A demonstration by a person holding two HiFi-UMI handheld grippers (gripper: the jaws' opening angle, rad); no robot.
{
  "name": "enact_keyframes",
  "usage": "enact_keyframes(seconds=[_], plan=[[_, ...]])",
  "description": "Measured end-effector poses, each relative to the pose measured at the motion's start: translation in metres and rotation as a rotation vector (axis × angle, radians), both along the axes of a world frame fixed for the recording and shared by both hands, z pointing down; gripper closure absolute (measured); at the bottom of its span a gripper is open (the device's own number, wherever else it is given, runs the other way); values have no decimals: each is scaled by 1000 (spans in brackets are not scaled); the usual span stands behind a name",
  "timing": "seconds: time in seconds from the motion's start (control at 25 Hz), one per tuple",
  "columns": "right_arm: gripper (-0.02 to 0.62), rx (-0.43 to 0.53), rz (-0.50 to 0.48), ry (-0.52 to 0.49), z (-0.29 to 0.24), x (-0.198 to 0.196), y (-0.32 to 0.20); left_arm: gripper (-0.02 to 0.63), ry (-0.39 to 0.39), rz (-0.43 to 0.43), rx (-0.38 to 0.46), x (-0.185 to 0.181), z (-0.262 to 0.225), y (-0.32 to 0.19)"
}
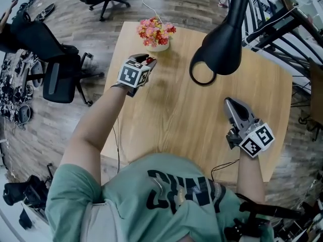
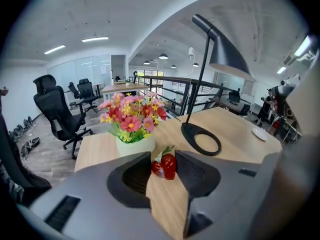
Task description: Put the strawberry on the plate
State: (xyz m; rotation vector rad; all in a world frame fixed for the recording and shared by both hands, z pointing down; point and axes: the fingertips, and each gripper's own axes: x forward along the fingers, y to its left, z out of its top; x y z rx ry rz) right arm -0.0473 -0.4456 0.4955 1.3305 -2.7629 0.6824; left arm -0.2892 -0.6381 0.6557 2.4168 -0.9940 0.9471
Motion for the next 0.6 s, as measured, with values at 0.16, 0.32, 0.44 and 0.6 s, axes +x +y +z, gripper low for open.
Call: enact_keyframes(seconds=[0.16,0.32,0.44,0.6], plan=[[591,28,15,12,-16,4,17,453,17,30,42,5,-36,25],[591,66,24,16,-31,9,29,453,43,41,87,9,-77,46],[591,93,2,25,-43,11,39,453,83,15,92,8,-104,76],[591,116,-52,13,-57,17,55,453,124,-34,98,8,-126,136]])
